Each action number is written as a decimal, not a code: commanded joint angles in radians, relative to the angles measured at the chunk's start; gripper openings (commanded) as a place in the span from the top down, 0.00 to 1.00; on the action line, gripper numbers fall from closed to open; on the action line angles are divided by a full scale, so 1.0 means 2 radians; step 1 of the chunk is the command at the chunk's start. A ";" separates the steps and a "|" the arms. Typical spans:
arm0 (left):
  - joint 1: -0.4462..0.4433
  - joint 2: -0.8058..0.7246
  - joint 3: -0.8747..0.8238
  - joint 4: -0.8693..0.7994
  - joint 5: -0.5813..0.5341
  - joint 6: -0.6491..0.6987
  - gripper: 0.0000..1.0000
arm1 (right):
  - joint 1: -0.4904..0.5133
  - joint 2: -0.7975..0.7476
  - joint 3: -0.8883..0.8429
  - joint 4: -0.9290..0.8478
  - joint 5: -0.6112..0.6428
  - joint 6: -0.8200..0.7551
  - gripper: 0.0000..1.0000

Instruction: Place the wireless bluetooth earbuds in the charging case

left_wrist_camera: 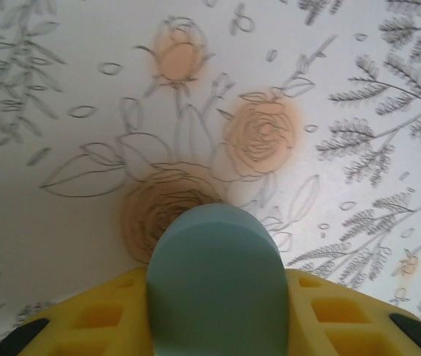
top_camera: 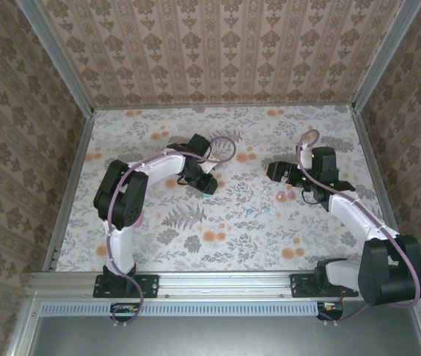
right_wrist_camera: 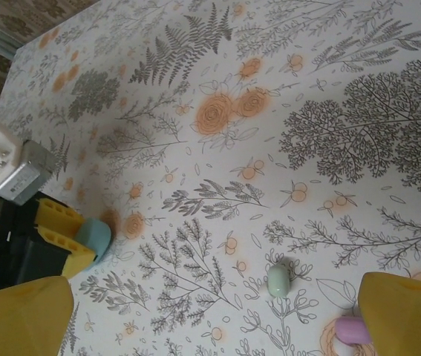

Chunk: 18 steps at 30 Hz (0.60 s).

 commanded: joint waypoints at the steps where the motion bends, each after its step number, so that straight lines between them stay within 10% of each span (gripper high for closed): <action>1: 0.001 0.002 0.007 -0.015 -0.029 -0.064 0.65 | 0.003 -0.011 -0.006 -0.001 0.015 0.006 0.00; 18: -0.035 -0.025 -0.019 0.032 -0.103 -0.368 0.45 | 0.007 0.038 0.001 0.021 -0.007 0.044 0.00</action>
